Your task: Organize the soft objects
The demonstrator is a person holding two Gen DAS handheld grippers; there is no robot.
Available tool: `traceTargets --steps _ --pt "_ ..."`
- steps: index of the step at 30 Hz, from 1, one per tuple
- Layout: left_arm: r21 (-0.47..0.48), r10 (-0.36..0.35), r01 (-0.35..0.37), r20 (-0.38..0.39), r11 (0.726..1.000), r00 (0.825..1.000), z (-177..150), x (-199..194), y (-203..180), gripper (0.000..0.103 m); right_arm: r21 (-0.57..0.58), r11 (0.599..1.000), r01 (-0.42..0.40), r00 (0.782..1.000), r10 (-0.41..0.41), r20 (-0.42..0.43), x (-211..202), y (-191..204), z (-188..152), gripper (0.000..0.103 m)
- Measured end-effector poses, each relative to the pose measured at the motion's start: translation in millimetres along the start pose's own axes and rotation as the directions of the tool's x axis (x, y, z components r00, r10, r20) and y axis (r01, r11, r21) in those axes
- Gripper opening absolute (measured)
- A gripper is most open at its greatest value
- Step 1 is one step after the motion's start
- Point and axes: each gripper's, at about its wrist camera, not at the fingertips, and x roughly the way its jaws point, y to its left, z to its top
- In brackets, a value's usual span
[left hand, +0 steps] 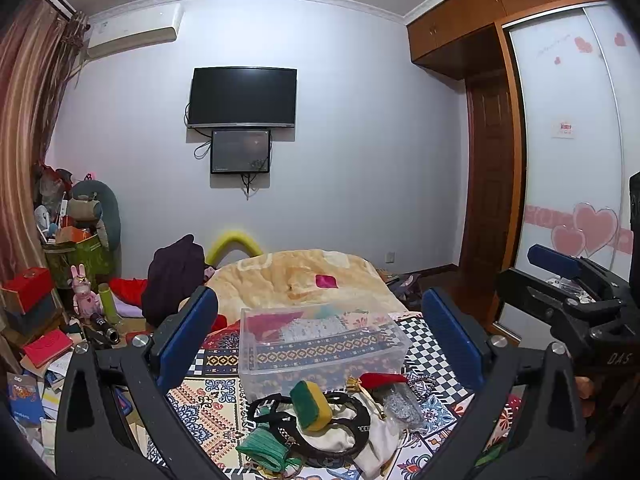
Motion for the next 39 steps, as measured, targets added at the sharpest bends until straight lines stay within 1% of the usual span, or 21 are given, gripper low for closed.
traceTargets --steps 24,39 --pt "-0.001 0.002 -0.002 0.012 1.000 1.000 2.9 -0.8 0.6 0.103 -0.002 1.000 -0.006 1.000 0.006 0.008 -2.7 -0.6 4.9 0.103" --pt "-0.005 -0.008 0.009 0.016 1.000 1.000 3.6 -2.3 -0.5 0.103 -0.003 1.000 -0.005 1.000 0.005 0.013 -4.1 0.6 8.1 0.103"
